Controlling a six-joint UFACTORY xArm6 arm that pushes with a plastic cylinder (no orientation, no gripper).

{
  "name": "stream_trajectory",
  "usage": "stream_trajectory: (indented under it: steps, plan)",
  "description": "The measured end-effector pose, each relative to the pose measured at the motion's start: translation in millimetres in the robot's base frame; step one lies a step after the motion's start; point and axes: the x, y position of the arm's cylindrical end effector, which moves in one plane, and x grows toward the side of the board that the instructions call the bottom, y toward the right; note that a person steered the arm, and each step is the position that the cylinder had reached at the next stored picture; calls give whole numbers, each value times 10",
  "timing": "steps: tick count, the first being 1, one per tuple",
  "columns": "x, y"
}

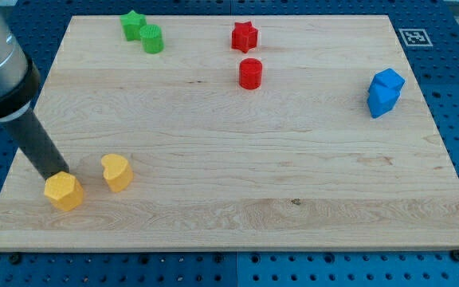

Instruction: Move the yellow heart towards bottom side of the board

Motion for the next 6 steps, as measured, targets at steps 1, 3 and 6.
stream_trajectory:
  steps: [1, 3, 6]
  plan:
    - [-201, 8]
    - [-753, 489]
    - [-269, 645]
